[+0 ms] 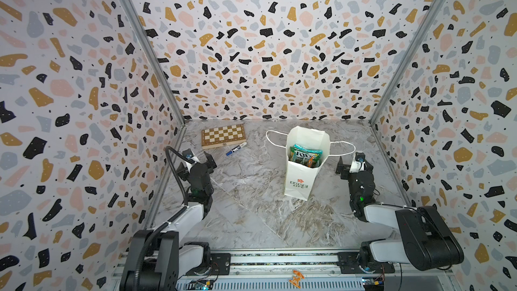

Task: Take the snacks out of the paper bag
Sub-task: Move the paper bag to the center of the table.

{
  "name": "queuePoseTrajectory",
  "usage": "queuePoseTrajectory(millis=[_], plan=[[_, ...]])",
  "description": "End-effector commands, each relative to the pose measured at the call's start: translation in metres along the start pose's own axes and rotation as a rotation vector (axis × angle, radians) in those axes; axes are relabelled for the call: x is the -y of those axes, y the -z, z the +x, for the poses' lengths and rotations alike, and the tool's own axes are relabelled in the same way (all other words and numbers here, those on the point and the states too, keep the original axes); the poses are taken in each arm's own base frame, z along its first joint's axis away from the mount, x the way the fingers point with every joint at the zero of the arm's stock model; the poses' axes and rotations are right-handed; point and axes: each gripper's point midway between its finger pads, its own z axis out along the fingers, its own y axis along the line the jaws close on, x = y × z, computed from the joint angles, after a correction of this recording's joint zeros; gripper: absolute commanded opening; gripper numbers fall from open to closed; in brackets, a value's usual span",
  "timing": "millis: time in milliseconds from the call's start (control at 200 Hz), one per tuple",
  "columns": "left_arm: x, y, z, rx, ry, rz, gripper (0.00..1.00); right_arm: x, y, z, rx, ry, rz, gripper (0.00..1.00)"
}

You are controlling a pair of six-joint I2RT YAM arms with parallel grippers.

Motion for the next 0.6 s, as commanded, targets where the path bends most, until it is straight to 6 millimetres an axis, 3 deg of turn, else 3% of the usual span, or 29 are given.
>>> queuePoseTrajectory(millis=[0, 125, 260, 385, 596], plan=[[0.032, 0.006, -0.022, -0.082, 0.159, 0.138, 1.0, -0.004, -0.001, 0.008, -0.109, -0.048, -0.019, 0.99], [0.094, 0.024, -0.07, -0.116, 0.342, 0.461, 1.0, -0.024, 0.003, 0.005, -0.171, -0.157, -0.134, 0.99], [0.164, 0.061, -0.108, -0.187, 0.484, 0.801, 1.0, -0.055, 0.017, 0.006, -0.215, -0.226, -0.323, 0.99], [0.215, 0.096, -0.121, -0.249, 0.468, 0.968, 1.0, -0.074, 0.026, 0.01, -0.25, -0.273, -0.437, 0.99], [0.257, 0.124, -0.122, -0.312, 0.463, 1.109, 0.94, -0.093, 0.035, 0.013, -0.273, -0.305, -0.55, 0.99]])
